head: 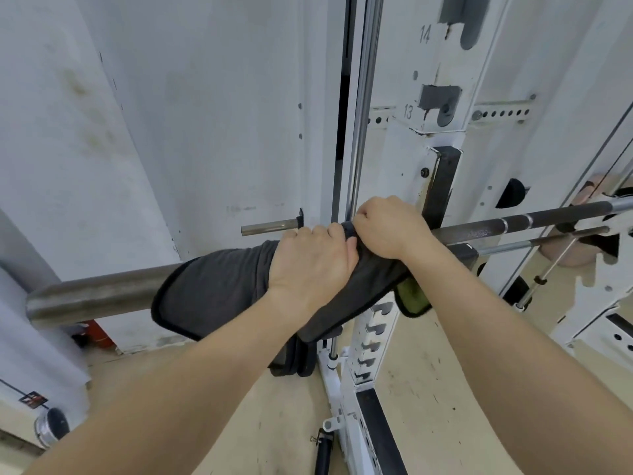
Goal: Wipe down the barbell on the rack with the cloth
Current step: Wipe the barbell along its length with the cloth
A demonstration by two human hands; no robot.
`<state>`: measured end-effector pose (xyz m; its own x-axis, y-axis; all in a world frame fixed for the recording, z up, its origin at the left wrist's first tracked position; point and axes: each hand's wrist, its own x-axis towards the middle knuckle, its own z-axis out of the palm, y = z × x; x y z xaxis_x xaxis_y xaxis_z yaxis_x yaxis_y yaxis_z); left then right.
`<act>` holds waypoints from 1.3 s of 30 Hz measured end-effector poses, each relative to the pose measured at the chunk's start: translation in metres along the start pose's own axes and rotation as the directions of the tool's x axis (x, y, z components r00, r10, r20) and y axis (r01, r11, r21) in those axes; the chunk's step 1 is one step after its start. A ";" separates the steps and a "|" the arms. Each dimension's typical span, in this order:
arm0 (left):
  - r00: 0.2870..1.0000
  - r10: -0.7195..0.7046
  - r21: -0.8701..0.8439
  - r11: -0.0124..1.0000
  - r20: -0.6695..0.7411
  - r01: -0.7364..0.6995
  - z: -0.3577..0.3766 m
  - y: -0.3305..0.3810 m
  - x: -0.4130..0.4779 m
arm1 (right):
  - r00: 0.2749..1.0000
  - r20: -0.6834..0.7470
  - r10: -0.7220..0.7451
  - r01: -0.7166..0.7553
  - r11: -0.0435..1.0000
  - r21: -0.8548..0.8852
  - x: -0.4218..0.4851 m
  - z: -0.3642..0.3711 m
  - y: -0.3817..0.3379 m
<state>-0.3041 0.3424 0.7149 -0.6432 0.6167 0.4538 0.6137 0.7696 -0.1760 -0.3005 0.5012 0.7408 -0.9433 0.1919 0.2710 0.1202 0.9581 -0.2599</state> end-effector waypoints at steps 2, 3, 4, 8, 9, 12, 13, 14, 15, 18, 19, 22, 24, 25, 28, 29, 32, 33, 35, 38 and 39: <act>1.000 -0.015 -0.014 1.000 -0.012 0.015 -0.004 -0.002 0.007 | 0.982 -0.187 -0.008 0.005 1.000 -0.016 -0.009 0.007 -0.001; 0.998 -0.041 -0.066 0.997 0.038 0.043 -0.006 -0.005 0.017 | 0.954 -0.297 -0.031 0.022 0.999 -0.031 -0.020 0.012 -0.001; 0.992 -0.051 -0.125 0.990 0.112 0.065 -0.007 -0.009 0.025 | 0.925 -0.376 -0.049 0.039 0.999 -0.034 -0.031 0.016 -0.002; 0.996 0.035 -0.036 0.999 0.077 -0.032 -0.005 -0.006 0.027 | 0.976 -0.217 -0.036 0.038 0.999 0.004 -0.022 0.008 0.002; 0.999 0.046 0.027 0.999 0.026 -0.046 -0.006 -0.002 0.018 | 0.997 -0.078 -0.014 0.014 1.000 0.002 -0.009 0.002 0.002; 0.999 -0.031 -0.016 0.999 -0.027 0.031 -0.002 0.003 0.006 | 0.997 0.055 0.052 -0.052 0.999 -0.008 0.007 -0.003 -0.002; 0.999 -0.026 -0.037 0.999 -0.020 0.026 -0.002 0.001 0.011 | 0.997 -0.062 0.048 -0.049 0.998 -0.025 0.002 0.002 -0.003; 0.999 -0.041 -0.104 0.994 0.020 0.043 -0.003 -0.002 0.020 | 0.977 -0.210 0.030 -0.041 0.998 -0.046 -0.009 0.008 -0.004; 0.994 -0.059 -0.178 0.981 0.087 0.074 -0.005 -0.006 0.027 | 0.946 -0.324 0.002 -0.022 0.998 -0.057 -0.021 0.013 -0.005; 0.994 -0.035 -0.155 0.987 0.102 0.051 -0.007 -0.004 0.031 | 0.927 -0.374 -0.031 0.023 0.999 -0.027 -0.037 0.014 -0.003; 0.999 -0.001 -0.069 0.998 0.052 0.005 -0.006 -0.002 0.025 | 0.958 -0.286 -0.020 0.016 1.000 -0.013 -0.027 0.009 -0.001; 0.999 -0.010 -0.019 1.000 -0.036 0.009 0.003 0.003 0.008 | 0.987 0.146 0.067 -0.066 0.998 -0.010 0.007 -0.010 -0.006; 0.995 -0.026 0.002 1.000 -0.096 0.027 0.006 0.004 0.004 | 0.984 0.145 0.101 -0.098 0.995 -0.026 0.012 -0.008 -0.007; 0.996 -0.016 0.004 1.000 -0.088 0.016 0.004 0.004 0.004 | 0.997 0.024 0.078 -0.077 0.996 -0.038 0.005 -0.002 -0.006; 0.999 -0.014 -0.110 0.994 0.033 0.018 -0.003 -0.004 0.019 | 0.925 -0.377 -0.040 0.031 0.999 -0.029 -0.039 0.019 -0.004; 0.994 -0.024 -0.188 0.981 0.107 0.044 -0.003 -0.009 0.028 | 0.899 -0.435 -0.060 0.068 0.998 0.002 -0.050 0.023 -0.004; 0.989 -0.019 -0.165 0.985 0.149 0.044 -0.005 -0.010 0.035 | 0.945 -0.324 -0.048 0.057 0.998 0.020 -0.038 0.015 0.000; 0.998 -0.012 -0.098 0.995 0.056 0.017 -0.002 -0.008 0.029 | 0.980 -0.196 -0.035 0.036 0.999 0.004 -0.024 0.009 0.002; 0.999 0.001 -0.028 1.000 -0.050 -0.003 0.001 -0.002 0.013 | 0.996 0.088 0.020 -0.021 1.000 0.012 0.002 -0.004 0.001; 0.981 -0.004 -0.004 1.000 -0.195 0.003 0.011 -0.003 0.003 | 0.983 0.165 0.080 -0.078 0.997 -0.017 0.015 -0.004 -0.003; 0.981 -0.002 -0.016 1.000 -0.194 -0.001 0.011 -0.006 0.002 | 0.993 0.099 0.063 -0.059 0.997 -0.041 0.009 -0.002 -0.006</act>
<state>-0.3139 0.3411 0.7067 -0.5436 0.5709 0.6152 0.6215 0.7665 -0.1622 -0.3093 0.4982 0.7467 -0.9598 0.2298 0.1614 0.1883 0.9531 -0.2371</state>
